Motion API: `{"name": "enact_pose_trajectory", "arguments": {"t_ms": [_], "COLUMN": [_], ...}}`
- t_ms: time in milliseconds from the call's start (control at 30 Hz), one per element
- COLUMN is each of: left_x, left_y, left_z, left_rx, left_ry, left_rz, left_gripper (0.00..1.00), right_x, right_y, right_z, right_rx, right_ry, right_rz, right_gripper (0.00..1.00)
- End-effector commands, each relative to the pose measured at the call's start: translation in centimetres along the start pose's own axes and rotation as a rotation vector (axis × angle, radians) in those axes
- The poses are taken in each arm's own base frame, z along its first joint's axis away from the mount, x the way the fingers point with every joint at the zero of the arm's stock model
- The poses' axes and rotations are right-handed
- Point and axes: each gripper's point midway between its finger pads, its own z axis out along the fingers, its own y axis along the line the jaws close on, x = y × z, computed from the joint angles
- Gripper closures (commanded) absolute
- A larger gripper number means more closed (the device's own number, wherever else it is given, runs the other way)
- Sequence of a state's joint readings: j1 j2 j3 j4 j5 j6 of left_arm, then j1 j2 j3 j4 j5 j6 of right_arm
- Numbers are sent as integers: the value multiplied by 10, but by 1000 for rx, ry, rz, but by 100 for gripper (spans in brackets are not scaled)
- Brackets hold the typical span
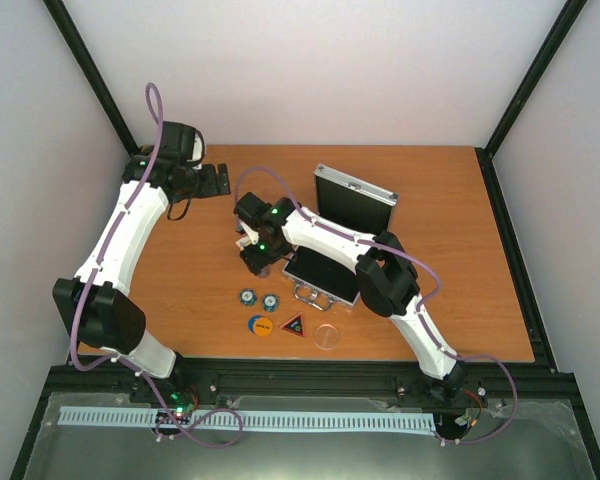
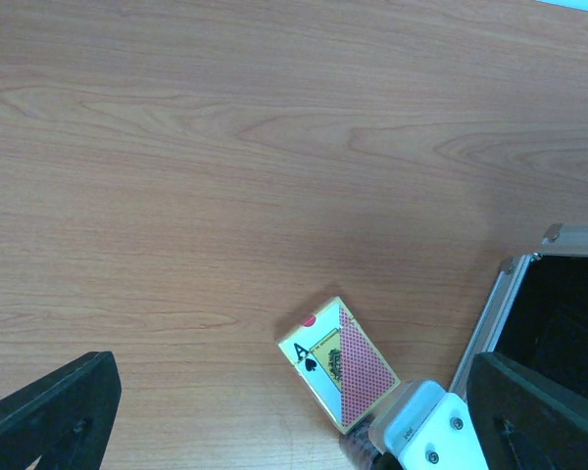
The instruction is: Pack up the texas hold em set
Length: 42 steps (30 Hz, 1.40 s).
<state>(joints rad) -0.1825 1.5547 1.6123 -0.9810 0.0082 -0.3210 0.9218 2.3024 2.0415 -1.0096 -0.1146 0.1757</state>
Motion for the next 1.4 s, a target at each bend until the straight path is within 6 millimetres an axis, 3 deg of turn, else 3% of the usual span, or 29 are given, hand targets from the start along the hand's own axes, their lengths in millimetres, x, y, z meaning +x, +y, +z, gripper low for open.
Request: {"name": "enact_pose_trajectory", "arguments": {"t_ms": [0, 433, 733, 1033, 1367], "left_x": [-4, -4, -2, -2, -4], "left_y": [0, 2, 5, 5, 12], "left_z": [-11, -13, -9, -7, -4], "left_rx": [5, -6, -18, -23, -61], "left_ry": [-32, -37, -32, -28, -37], "left_rz": [-10, -8, -7, -8, -17], "left_gripper": [0, 0, 0, 0, 0], "right_x": [-5, -6, -14, 12, 57], "right_y": [3, 0, -5, 19, 52], "right_z": [0, -6, -49, -86, -70], "right_rx": [6, 29, 84, 36, -17], "right_ry": [-11, -9, -68, -25, 72], "right_rz": [-23, -34, -51, -80, -77], "right_gripper": [28, 29, 14, 18, 21]}}
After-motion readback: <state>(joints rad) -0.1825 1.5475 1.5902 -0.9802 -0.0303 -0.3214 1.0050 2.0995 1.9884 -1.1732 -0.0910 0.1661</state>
